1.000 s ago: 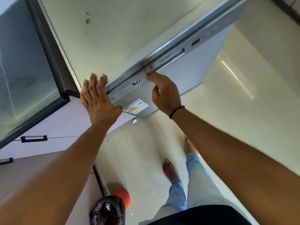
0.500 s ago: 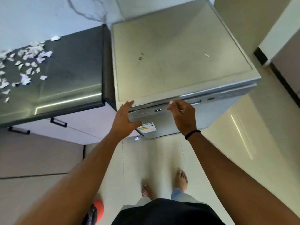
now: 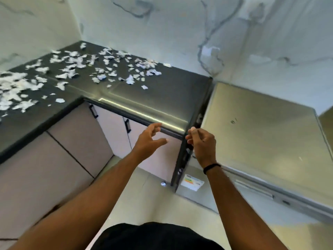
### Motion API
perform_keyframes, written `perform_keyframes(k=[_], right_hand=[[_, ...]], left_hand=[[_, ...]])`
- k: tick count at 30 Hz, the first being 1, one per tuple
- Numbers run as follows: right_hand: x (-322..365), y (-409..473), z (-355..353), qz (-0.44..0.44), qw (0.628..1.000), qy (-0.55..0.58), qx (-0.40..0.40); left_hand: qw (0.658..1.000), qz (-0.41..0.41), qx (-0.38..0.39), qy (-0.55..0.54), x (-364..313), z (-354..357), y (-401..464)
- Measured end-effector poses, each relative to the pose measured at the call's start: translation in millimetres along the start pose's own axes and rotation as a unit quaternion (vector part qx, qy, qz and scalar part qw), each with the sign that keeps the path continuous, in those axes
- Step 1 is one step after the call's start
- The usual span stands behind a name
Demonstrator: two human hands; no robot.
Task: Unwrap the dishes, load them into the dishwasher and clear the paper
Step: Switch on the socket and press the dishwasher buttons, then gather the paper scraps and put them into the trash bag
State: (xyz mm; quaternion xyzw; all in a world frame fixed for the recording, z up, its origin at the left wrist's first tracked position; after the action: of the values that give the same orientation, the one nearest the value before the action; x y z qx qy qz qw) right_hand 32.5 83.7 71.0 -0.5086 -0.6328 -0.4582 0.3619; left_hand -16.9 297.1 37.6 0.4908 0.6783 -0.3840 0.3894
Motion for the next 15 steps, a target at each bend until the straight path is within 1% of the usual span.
perform_keyframes(k=[3,8,11,15], right_hand=[[24,13,62,-0.018,0.998,-0.012,0.058],[58,25,153,-0.038,0.992,-0.014,0.118],[72,20,202,-0.052,0.989,0.002,0.142],[76,13,257,-0.045,0.983,0.008,0.179]], left_hand=[[1.0,-0.008,-0.01,-0.007,15,-42,2],[0.997,-0.026,-0.053,-0.041,38,-106,12],[0.996,-0.029,-0.075,-0.05,56,-139,13],[0.992,-0.05,-0.107,-0.055,89,-174,16]])
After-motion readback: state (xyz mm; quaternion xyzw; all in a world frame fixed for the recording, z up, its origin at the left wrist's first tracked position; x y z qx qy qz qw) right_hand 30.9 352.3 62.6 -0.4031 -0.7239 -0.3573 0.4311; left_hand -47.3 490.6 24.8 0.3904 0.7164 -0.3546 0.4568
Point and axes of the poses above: each hand's wrist, its own y-axis towards the middle knuckle, its own z-axis out of the palm, x = y × z, the point moved 9 cm from there along y, towards the middle knuckle, and after that the axes turned 4 degrees about -z, right-handed, at the moved point
